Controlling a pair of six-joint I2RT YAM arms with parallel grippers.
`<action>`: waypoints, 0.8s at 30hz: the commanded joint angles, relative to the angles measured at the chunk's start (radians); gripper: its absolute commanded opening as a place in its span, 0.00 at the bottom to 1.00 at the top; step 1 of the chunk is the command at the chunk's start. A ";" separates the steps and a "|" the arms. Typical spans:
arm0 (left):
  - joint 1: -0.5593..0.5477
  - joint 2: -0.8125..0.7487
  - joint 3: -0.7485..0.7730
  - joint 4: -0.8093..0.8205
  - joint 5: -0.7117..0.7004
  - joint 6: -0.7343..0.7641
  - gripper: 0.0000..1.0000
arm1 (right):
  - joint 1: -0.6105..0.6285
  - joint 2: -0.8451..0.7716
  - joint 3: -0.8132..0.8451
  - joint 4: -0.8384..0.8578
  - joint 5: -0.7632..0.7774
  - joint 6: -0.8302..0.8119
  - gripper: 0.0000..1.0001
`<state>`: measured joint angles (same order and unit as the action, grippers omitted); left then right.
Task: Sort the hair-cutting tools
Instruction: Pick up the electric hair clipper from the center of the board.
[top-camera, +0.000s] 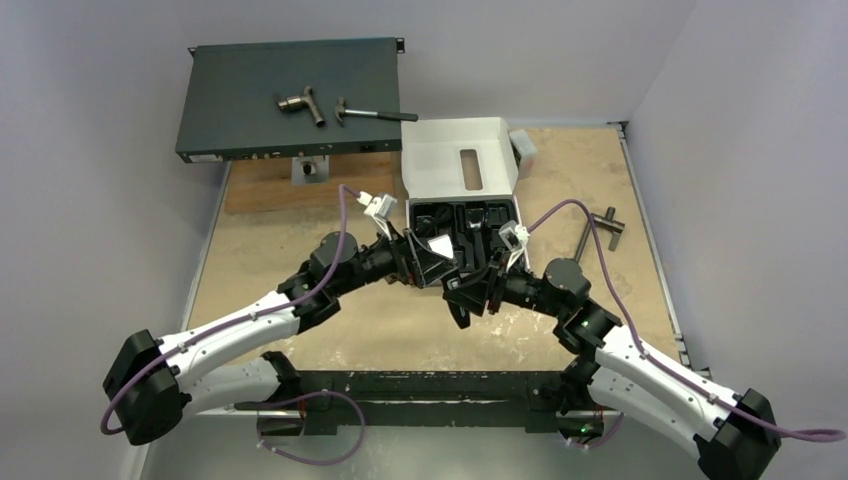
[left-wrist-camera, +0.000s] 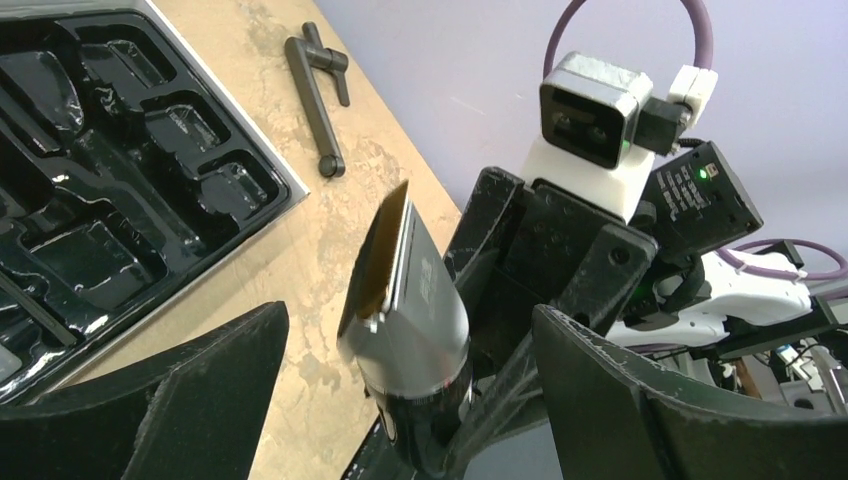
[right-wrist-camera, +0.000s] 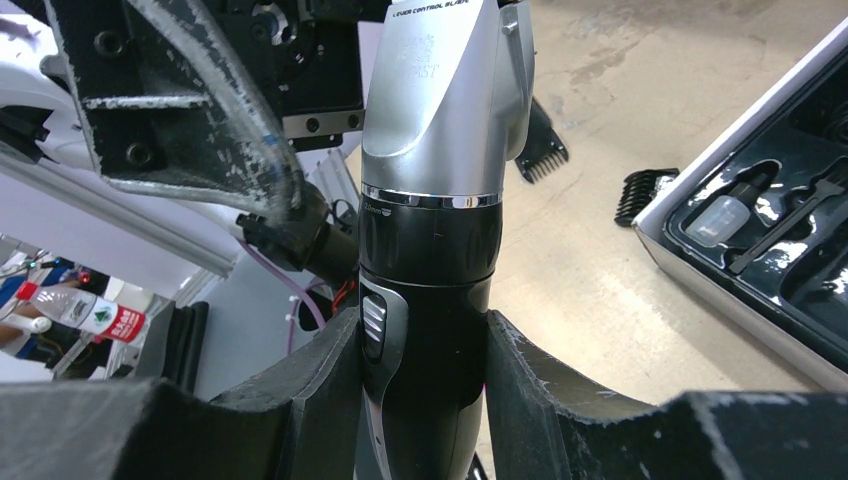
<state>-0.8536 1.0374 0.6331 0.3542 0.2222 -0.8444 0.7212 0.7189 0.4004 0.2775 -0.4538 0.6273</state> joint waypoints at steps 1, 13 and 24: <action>-0.004 0.030 0.061 0.072 0.001 0.015 0.90 | 0.022 -0.007 0.043 0.104 0.020 0.005 0.00; -0.005 0.057 0.022 0.174 0.027 -0.035 0.43 | 0.034 -0.023 0.037 0.116 0.014 0.009 0.00; -0.005 0.072 0.015 0.189 0.079 -0.079 0.62 | 0.035 -0.049 0.045 0.092 0.036 -0.002 0.00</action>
<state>-0.8532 1.1023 0.6495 0.4652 0.2420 -0.8833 0.7521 0.7029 0.4004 0.2913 -0.4385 0.6277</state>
